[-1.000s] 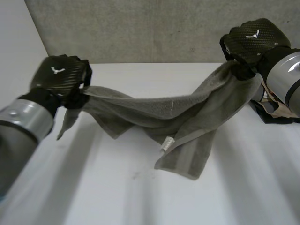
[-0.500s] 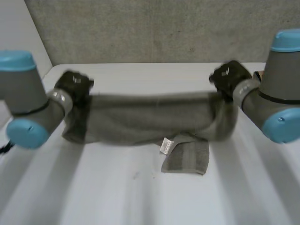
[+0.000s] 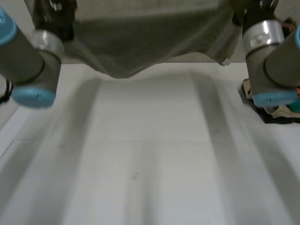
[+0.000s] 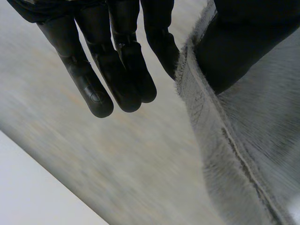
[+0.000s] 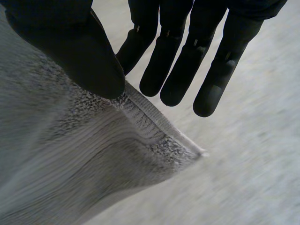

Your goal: Fold the laundry.

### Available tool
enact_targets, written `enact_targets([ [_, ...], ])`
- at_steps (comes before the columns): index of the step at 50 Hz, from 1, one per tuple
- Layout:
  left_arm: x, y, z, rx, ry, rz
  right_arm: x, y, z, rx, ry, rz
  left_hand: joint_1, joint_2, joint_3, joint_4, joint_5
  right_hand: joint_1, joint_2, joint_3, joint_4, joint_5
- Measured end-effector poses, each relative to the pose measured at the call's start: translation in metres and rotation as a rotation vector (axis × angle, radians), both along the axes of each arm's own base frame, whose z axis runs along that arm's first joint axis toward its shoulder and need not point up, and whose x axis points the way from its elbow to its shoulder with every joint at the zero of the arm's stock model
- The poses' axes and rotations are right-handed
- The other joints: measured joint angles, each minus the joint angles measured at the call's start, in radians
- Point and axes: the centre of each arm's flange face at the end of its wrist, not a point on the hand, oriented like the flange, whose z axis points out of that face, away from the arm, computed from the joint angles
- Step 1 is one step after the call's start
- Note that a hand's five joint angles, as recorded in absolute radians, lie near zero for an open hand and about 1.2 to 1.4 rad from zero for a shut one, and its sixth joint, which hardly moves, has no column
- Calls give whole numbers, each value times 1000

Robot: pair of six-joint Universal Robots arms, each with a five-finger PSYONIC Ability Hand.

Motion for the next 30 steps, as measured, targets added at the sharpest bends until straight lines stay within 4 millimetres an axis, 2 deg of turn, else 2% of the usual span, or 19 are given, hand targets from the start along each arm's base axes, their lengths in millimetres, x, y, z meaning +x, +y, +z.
enact_targets([
  [1, 0, 0, 0, 0, 0, 0, 0, 0, 0, 0, 0, 0, 0, 0, 0, 0, 0, 0, 0, 0, 0, 0],
  [2, 4, 13, -27, 93, -30, -4, -5, 8, -28, 134, 51, -3, 0, 0, 0, 0, 0, 0, 0, 0, 0, 0],
  [5, 9, 30, -64, 213, -69, -7, -11, 17, -64, 289, 112, -7, 0, 0, 0, 0, 0, 0, 0, 0, 0, 0],
  [6, 11, 38, -81, 264, -87, -9, -16, 23, -84, 374, 144, -9, 0, 0, 0, 0, 0, 0, 0, 0, 0, 0],
  [7, 12, 40, -86, 280, -92, -9, -17, 25, -89, 396, 152, -10, 0, 0, 0, 0, 0, 0, 0, 0, 0, 0],
  [9, 16, 55, -114, 367, -123, -13, -25, 33, -117, 517, 193, -15, 0, 0, 0, 0, 0, 0, 0, 0, 0, 0],
  [11, 19, 66, -135, 425, -146, -20, -32, 38, -139, 613, 215, -17, 0, 0, 0, 0, 0, 0, 0, 0, 0, 0],
  [14, 21, 81, -157, 483, -172, -37, -40, 44, -167, 733, 222, -14, 0, 0, 0, 0, 0, 0, 0, 0, 0, 0],
  [19, 19, 93, -173, 504, -187, -66, -47, 48, -191, 854, 186, 3, -7, -39, -32, -38, -6, 0, 0, 0, 0, 0],
  [22, 19, 92, -174, 494, -186, -70, -49, 52, -198, 904, 164, 16, -354, -380, -358, -372, -307, 0, 0, 0, 0, 0],
  [23, 20, 91, -174, 491, -184, -68, -50, 53, -199, 917, 161, 20, -354, -380, -358, -372, -307, 0, 0, 0, 0, 0],
  [24, 21, 90, -174, 487, -182, -64, -50, 54, -200, 929, 159, 23, -470, -492, -476, -493, -429, 0, 0, 0, 0, 0],
  [30, 34, 77, -174, 486, -169, -26, -55, 60, -203, 968, 156, 27, -492, -547, -542, -557, -496, 0, 0, 0, 0, 0],
])
